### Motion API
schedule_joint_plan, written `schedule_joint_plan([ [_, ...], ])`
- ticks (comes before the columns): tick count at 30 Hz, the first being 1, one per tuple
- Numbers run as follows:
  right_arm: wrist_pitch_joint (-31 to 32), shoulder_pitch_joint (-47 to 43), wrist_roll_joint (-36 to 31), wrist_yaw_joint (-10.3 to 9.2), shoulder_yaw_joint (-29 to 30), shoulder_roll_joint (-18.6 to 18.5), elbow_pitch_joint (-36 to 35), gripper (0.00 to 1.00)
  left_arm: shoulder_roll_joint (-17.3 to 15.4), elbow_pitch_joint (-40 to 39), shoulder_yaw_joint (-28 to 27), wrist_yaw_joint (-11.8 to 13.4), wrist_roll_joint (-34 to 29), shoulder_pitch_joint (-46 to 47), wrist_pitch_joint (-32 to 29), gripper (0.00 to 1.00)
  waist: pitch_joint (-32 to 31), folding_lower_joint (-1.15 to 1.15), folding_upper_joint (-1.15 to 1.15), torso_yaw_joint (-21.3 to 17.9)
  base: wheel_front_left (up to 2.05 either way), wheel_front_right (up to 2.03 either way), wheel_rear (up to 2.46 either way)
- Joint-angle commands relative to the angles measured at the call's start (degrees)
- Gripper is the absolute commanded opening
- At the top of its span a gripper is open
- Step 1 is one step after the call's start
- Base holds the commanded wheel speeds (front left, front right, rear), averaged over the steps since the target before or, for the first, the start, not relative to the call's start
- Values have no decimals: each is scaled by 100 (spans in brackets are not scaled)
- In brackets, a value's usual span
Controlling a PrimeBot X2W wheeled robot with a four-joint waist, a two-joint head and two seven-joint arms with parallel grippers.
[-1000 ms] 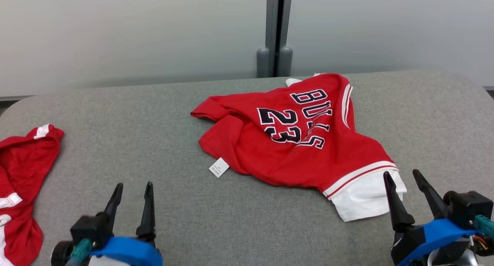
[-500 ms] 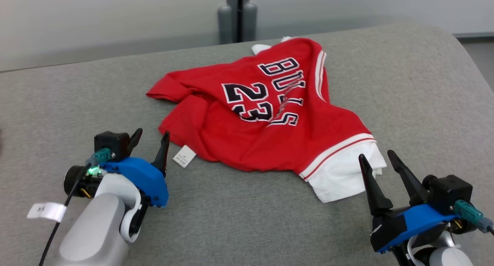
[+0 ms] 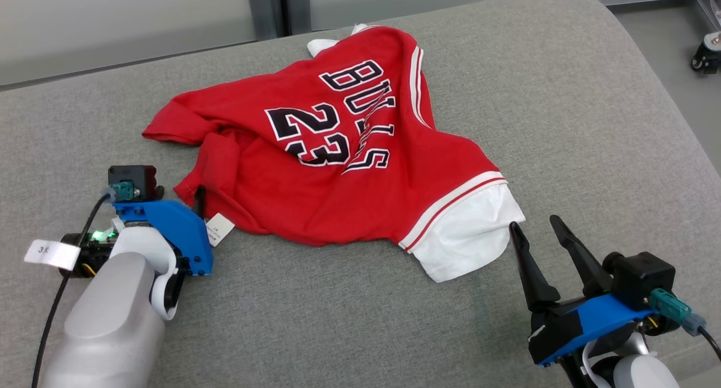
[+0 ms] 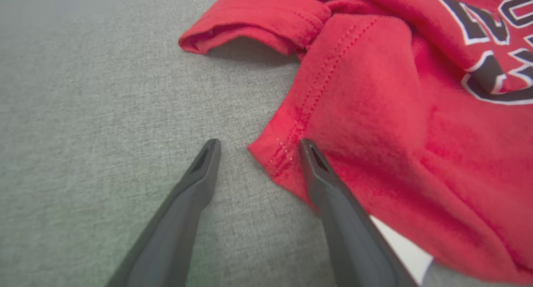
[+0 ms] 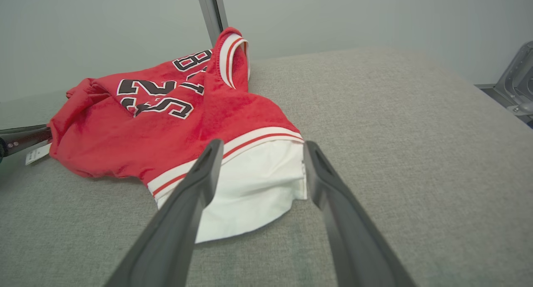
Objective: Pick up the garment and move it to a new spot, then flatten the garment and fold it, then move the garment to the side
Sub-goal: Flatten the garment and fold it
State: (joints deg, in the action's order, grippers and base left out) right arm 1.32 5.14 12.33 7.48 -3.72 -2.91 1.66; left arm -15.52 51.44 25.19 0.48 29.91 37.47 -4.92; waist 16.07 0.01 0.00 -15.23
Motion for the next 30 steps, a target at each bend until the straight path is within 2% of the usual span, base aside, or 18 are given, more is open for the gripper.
schedule_joint_plan([
  [1,-43,78,44,3,7,2,10,100,22,133,13,-47,72,-11,-117,100,10,-1,0,-1,0,0,0],
  [2,-51,79,42,3,22,2,13,100,51,195,29,-107,91,-11,-172,89,14,-1,0,4,0,0,0],
  [3,-59,78,51,3,42,2,16,100,77,241,61,-165,109,-1,-206,51,19,-1,0,17,0,0,0],
  [4,-69,75,64,3,54,2,20,100,106,280,95,-239,121,0,-232,16,21,-1,0,35,0,0,0],
  [5,-69,71,66,3,57,3,24,100,141,306,106,-300,150,3,-228,0,21,-1,0,62,0,0,0],
  [8,-48,73,42,3,68,2,12,100,209,334,114,-345,160,37,-47,0,-9,-1,0,161,0,0,0],
  [13,-49,54,18,3,138,2,-72,100,336,161,-117,-130,292,-161,721,0,-141,-1,0,392,0,0,0],
  [18,10,-108,2,3,299,2,-133,100,451,-313,-466,87,587,-848,1501,0,-328,-1,0,726,0,0,0],
  [27,132,-283,29,3,495,1,-272,100,567,-1806,-587,443,782,-2239,1770,0,-594,-1,0,1146,0,0,0],
  [28,144,-290,32,3,496,1,-273,100,556,-1959,-574,492,787,-2358,1724,3,-615,-1,0,1165,0,0,0],
  [29,151,-295,32,3,498,1,-277,100,565,-2107,-570,528,823,-2475,1685,17,-639,-1,0,1183,0,0,0],
  [30,161,-299,26,3,499,1,-285,100,554,-2257,-556,575,822,-2575,1648,44,-658,-1,0,1195,0,0,0],
])
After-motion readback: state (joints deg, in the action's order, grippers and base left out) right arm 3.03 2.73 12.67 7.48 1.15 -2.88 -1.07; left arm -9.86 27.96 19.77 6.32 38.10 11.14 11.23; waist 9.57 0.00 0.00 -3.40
